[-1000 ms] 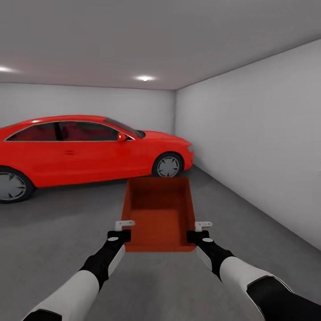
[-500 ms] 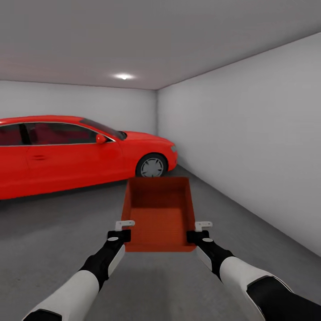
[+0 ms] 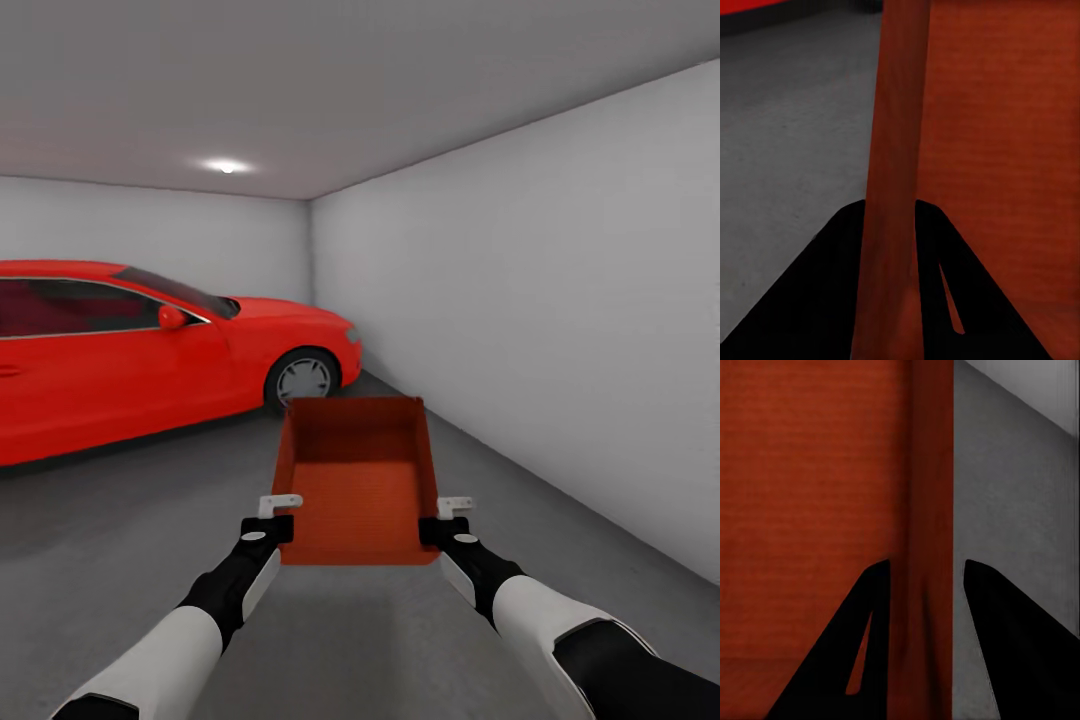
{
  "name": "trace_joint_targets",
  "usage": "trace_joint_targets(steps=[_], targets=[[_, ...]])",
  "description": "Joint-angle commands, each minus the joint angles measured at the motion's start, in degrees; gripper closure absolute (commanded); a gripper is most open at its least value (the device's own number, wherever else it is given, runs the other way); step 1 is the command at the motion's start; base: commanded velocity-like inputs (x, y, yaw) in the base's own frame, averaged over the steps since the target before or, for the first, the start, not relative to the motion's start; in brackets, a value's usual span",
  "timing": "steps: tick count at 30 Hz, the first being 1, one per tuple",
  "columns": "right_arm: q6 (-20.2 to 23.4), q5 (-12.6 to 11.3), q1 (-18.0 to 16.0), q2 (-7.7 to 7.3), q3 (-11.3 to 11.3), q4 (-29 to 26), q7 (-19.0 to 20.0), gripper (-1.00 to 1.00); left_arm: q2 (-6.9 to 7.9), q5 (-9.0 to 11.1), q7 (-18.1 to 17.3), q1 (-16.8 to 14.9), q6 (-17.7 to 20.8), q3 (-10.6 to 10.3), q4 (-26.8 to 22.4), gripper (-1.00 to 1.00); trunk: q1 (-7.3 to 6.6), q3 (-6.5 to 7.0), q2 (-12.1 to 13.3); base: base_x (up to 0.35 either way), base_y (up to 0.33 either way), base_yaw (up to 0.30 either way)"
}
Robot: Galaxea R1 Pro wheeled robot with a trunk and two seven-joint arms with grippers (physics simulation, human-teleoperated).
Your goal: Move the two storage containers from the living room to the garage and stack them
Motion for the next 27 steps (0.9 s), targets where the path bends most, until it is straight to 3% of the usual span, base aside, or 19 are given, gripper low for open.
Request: trace_joint_targets(steps=[1,27], targets=[[-0.24,-0.85,-0.02,-0.6,-0.88,0.93,-0.4,1.0,0.49,-1.16,3.69,-0.04,0.45,0.82,-0.34,1.0,0.05,-0.02,-0.05,0.247,0.0,-0.246],[-0.24,-0.86,-0.02,-0.6,-0.88,0.93,-0.4,1.0,0.49,-1.16,3.69,-0.04,0.45,0.82,-0.34,1.0,0.05,-0.02,-0.05,0.246,0.0,-0.246]])
